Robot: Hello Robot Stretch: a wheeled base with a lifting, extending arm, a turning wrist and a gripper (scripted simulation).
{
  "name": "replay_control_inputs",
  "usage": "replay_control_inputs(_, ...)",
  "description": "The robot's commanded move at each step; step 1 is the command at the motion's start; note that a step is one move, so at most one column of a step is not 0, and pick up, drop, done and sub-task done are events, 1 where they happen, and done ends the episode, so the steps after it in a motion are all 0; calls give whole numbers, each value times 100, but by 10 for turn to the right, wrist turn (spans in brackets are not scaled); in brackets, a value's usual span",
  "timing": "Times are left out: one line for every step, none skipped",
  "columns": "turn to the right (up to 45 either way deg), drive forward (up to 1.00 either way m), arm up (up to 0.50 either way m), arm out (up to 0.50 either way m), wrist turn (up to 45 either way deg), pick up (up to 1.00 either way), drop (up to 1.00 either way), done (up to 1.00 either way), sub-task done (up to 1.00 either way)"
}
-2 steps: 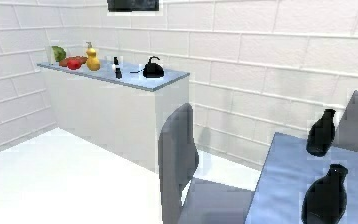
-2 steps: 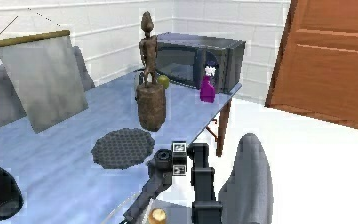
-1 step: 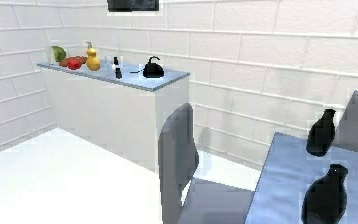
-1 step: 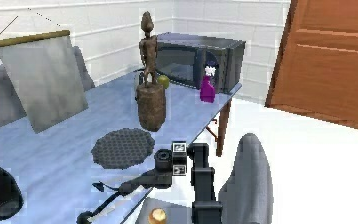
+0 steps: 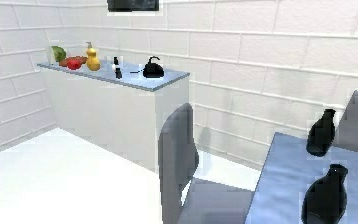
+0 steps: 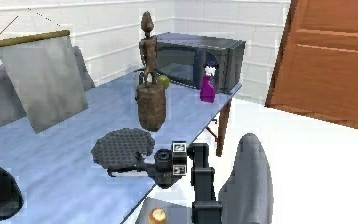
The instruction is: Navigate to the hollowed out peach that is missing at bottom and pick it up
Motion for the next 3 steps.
replay_control_inputs(0,0,0,0,240,0,0,0,0)
replay_control_inputs(0,0,-40,0,0,0,0,0,0)
replay_control_inputs(0,0,0,0,0,100,0,0,0)
